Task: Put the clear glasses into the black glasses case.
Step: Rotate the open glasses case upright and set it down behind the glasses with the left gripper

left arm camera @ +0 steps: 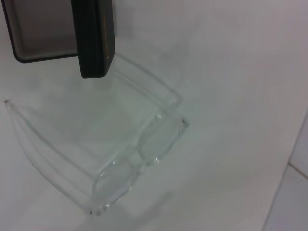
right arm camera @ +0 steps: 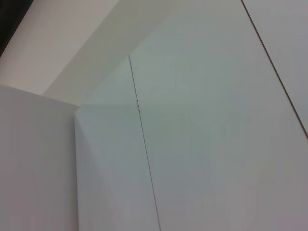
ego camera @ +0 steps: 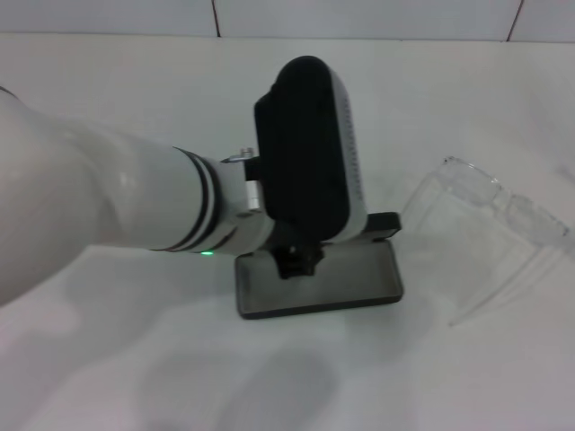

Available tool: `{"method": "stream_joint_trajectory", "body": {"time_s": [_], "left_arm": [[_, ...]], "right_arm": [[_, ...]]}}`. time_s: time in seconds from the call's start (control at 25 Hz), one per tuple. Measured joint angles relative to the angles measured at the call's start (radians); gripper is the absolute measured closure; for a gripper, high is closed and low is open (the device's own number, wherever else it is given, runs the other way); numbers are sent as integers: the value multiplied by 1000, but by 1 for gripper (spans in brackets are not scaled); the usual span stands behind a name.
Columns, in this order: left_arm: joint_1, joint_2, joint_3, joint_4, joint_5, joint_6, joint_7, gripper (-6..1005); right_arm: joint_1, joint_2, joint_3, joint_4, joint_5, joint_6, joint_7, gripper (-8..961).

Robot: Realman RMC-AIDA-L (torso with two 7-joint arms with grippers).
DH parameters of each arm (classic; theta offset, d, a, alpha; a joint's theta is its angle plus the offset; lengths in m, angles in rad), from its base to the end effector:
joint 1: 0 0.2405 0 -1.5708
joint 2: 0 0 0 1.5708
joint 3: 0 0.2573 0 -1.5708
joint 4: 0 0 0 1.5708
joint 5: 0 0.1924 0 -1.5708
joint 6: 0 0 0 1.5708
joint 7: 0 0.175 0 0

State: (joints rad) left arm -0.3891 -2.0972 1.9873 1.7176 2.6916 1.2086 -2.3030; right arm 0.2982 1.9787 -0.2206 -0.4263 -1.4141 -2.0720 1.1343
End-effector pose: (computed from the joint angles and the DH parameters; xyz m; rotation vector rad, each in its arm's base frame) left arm -0.1272 0.2911 -0.0952 -2.7108 0.2298 0.4250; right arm 0.2679 0.2523 0.1324 -1.8453 0.2394 1.5159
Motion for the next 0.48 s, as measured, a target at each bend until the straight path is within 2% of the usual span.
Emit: {"method": "stream_joint_trajectory", "body": {"time_s": [0.48], "left_arm": [[-60,-2,58,-111,-47,-150,-8,800]], "right_arm": [[-23,0,3,0,-3,-5,1,112]]}}
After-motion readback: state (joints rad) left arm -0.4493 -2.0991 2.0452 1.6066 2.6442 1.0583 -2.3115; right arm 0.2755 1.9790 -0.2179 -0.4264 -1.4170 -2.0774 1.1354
